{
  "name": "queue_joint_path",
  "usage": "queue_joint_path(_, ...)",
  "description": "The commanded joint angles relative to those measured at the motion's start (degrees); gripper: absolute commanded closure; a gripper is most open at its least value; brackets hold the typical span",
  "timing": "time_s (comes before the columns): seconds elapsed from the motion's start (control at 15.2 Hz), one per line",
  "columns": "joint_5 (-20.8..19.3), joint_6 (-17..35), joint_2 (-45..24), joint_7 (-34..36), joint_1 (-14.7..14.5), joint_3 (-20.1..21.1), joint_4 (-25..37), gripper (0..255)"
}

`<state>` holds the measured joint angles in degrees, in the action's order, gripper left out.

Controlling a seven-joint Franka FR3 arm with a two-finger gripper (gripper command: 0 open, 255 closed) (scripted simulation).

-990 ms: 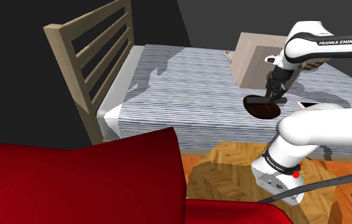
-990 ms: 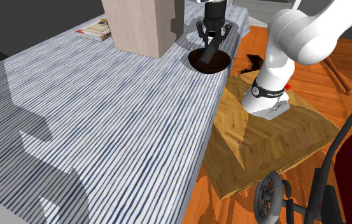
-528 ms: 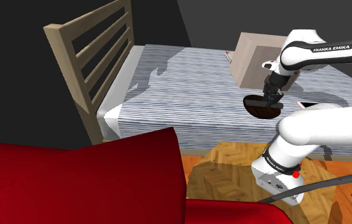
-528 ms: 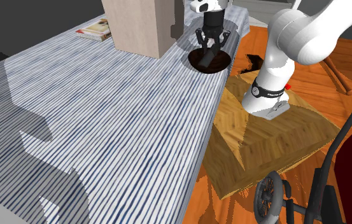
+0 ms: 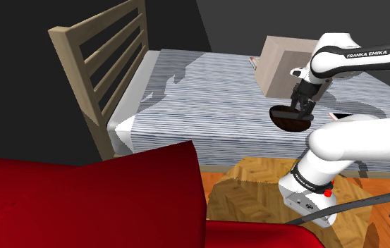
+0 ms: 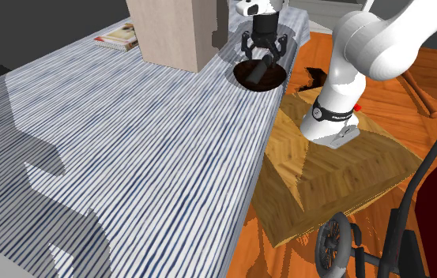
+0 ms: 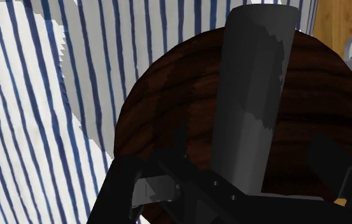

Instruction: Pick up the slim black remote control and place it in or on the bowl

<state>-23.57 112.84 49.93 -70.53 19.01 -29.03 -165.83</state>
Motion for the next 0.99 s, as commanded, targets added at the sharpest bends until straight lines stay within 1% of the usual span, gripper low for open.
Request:
queue_joint_path(0.0,0.0,0.0,0.0,0.0,0.0,0.0,0.0,0)
queue_joint_path(0.13,0.0,0.0,0.0,0.0,0.0,0.0,0.0,0)
queue_joint_path(0.4,2.96,-8.24,2.34,-0.25,-1.18,2.86,6.08,0)
queue_joint_path(0.92,2.96,-8.24,2.34,-0.25,-1.18,2.86,6.08,0)
